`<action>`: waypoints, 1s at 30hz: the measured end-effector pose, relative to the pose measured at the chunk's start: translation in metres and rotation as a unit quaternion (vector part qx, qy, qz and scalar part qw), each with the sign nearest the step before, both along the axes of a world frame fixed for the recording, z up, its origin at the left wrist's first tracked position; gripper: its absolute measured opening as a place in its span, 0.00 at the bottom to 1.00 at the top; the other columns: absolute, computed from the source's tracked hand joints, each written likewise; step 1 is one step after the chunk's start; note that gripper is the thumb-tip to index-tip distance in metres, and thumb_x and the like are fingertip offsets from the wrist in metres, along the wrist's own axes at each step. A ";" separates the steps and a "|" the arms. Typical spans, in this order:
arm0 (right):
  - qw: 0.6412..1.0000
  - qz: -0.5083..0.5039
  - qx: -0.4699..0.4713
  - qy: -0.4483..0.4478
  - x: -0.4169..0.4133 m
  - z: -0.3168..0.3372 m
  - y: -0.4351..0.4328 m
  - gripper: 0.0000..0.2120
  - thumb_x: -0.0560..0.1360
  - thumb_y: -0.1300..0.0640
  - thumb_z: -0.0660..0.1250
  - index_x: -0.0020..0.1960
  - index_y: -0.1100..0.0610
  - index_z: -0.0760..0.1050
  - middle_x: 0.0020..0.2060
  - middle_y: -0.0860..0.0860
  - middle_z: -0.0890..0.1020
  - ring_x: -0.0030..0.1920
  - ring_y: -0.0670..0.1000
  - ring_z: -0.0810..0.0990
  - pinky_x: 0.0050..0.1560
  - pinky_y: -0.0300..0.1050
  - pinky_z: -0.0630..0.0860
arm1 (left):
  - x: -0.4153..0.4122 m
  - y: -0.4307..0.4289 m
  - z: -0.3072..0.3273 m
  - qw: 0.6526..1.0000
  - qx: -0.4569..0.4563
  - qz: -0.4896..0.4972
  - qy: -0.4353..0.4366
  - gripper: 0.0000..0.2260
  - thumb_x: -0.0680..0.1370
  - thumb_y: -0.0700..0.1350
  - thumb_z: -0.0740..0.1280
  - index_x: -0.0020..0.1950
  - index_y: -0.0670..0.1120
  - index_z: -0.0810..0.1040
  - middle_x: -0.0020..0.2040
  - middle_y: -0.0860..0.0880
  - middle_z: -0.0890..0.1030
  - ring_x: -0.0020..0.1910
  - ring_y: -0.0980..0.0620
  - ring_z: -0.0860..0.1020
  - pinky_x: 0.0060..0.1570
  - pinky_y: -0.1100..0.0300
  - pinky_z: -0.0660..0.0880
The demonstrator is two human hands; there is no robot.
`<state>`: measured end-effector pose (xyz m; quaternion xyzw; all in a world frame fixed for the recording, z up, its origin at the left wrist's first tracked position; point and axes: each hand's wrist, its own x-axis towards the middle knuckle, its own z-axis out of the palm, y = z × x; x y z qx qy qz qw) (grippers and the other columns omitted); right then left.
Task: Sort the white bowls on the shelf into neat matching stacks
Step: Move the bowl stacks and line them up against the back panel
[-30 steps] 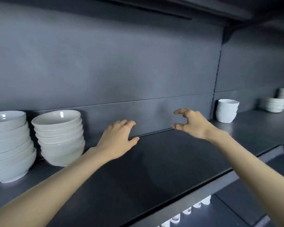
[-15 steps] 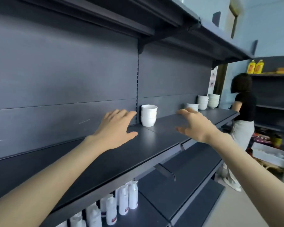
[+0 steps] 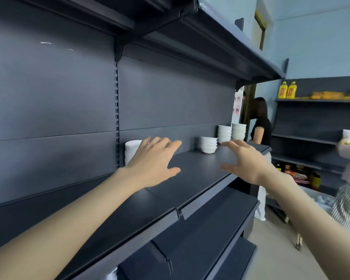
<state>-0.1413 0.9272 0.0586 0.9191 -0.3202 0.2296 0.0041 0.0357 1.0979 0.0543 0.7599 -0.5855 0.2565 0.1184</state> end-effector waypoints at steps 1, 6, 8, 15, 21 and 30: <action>1.000 -0.003 0.001 0.004 0.004 0.001 -0.017 0.31 0.75 0.48 0.68 0.74 0.50 0.61 0.70 0.50 0.66 0.67 0.58 0.68 0.63 0.57 0.70 | 0.004 -0.018 0.001 1.000 -0.001 -0.004 0.004 0.28 0.78 0.58 0.62 0.74 0.51 0.59 0.68 0.51 0.70 0.68 0.48 0.65 0.71 0.53 0.54; 1.000 -0.019 -0.008 0.005 0.016 0.010 -0.107 0.30 0.75 0.49 0.68 0.73 0.50 0.61 0.69 0.50 0.66 0.67 0.58 0.69 0.61 0.56 0.71 | 0.025 -0.115 0.004 1.000 -0.003 -0.014 0.015 0.28 0.77 0.58 0.62 0.74 0.51 0.59 0.66 0.51 0.71 0.67 0.48 0.66 0.70 0.52 0.57; 0.999 -0.030 -0.012 0.014 0.015 0.011 -0.143 0.30 0.75 0.48 0.68 0.73 0.50 0.61 0.70 0.50 0.66 0.66 0.58 0.69 0.60 0.56 0.72 | 0.028 -0.157 0.004 1.000 0.009 -0.017 0.014 0.27 0.77 0.58 0.63 0.73 0.50 0.60 0.66 0.51 0.71 0.67 0.47 0.66 0.70 0.52 0.57; 0.998 -0.058 -0.014 0.015 0.004 0.009 -0.274 0.31 0.75 0.48 0.67 0.75 0.50 0.59 0.70 0.51 0.66 0.66 0.57 0.69 0.59 0.53 0.70 | 0.023 -0.296 0.007 0.999 0.003 -0.038 -0.011 0.26 0.77 0.57 0.63 0.72 0.50 0.62 0.65 0.50 0.72 0.66 0.47 0.67 0.66 0.54 0.59; 1.000 -0.011 -0.007 0.028 0.010 -0.004 -0.406 0.33 0.75 0.47 0.68 0.75 0.50 0.58 0.71 0.51 0.65 0.68 0.57 0.69 0.62 0.54 0.71 | 0.015 -0.410 -0.013 1.000 0.000 -0.003 0.000 0.25 0.77 0.58 0.63 0.71 0.51 0.63 0.62 0.51 0.73 0.63 0.47 0.69 0.64 0.55 0.61; 0.996 0.083 -0.002 0.040 0.036 -0.003 -0.578 0.34 0.75 0.48 0.69 0.75 0.52 0.57 0.72 0.51 0.65 0.68 0.56 0.69 0.62 0.53 0.71 | 0.012 -0.554 -0.007 0.997 0.007 0.079 0.018 0.26 0.77 0.58 0.63 0.72 0.50 0.62 0.65 0.50 0.72 0.65 0.47 0.67 0.66 0.55 0.59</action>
